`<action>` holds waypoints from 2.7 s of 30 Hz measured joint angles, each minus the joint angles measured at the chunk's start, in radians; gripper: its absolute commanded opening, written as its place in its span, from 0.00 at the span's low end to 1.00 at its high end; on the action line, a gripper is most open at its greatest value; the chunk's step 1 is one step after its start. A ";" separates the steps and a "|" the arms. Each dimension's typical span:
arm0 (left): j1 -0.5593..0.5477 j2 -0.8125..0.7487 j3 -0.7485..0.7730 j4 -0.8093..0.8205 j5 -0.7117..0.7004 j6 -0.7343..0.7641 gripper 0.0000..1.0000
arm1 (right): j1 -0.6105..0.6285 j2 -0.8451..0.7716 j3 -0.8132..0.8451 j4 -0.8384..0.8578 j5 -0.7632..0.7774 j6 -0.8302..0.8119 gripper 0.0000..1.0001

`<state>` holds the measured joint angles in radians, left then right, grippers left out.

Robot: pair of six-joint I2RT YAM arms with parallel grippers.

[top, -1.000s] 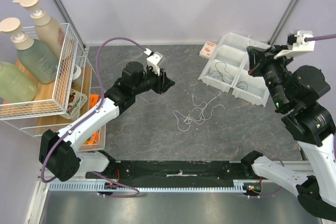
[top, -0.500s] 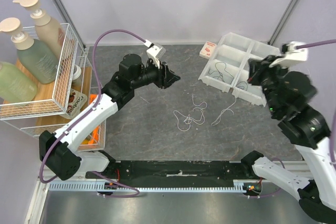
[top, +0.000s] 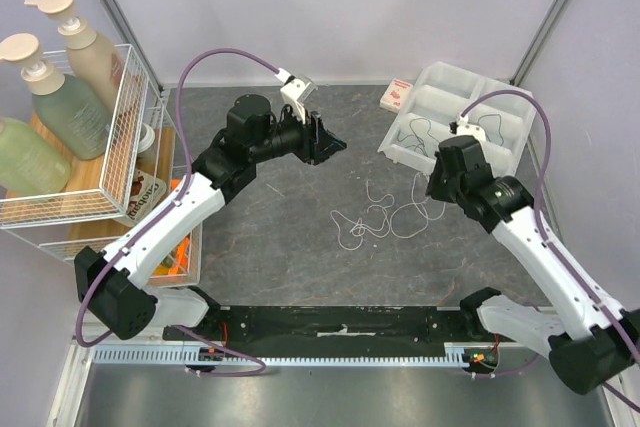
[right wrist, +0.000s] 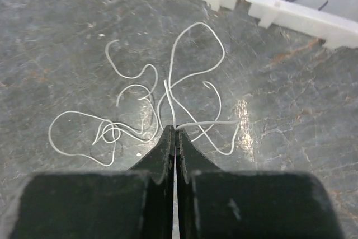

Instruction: Untangle the cables

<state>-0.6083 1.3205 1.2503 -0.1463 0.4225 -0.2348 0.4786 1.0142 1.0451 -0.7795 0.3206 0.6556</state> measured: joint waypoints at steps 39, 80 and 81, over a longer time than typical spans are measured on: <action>-0.011 -0.095 0.043 -0.118 0.027 -0.022 0.52 | -0.233 0.418 -0.104 0.064 -0.377 0.416 0.95; -0.097 -0.190 0.040 -0.245 -0.076 0.174 0.68 | -0.233 0.685 -0.029 0.015 -0.097 0.768 0.41; -0.097 -0.191 0.040 -0.246 -0.078 0.177 0.68 | -0.230 0.685 -0.029 0.009 -0.092 0.769 0.30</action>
<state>-0.7048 1.1294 1.2900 -0.3927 0.3443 -0.0582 0.2485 1.6989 1.0161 -0.7704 0.2291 1.4242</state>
